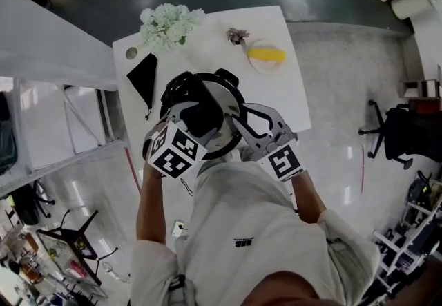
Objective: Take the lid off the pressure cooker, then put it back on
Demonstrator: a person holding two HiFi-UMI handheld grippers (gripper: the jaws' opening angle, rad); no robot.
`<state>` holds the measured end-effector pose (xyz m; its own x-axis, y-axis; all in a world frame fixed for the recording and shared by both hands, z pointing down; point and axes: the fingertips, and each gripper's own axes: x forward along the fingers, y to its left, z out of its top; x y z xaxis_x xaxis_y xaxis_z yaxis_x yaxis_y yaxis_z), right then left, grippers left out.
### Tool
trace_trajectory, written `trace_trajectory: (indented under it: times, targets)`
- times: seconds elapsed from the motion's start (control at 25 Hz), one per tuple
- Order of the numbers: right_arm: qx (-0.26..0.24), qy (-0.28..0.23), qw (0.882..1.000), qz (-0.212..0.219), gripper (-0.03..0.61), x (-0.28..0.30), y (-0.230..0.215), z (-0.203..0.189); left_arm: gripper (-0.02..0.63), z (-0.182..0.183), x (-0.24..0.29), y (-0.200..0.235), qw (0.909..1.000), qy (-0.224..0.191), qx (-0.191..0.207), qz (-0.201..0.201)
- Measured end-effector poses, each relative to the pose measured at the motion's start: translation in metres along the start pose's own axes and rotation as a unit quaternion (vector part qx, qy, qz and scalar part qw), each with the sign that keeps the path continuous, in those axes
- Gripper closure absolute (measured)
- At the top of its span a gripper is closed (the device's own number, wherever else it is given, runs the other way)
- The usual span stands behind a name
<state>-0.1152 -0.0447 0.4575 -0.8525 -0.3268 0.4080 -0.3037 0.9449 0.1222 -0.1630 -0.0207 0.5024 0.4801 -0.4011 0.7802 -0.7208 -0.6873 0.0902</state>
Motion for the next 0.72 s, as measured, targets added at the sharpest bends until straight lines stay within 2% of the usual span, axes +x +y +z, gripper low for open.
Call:
trace_trajectory:
  times: [0.72]
  targets:
    - [-0.012, 0.005, 0.999, 0.037, 0.471, 0.022, 0.014, 0.004, 0.325, -0.011, 0.014, 0.005, 0.9997, 0.001, 0.010, -0.024]
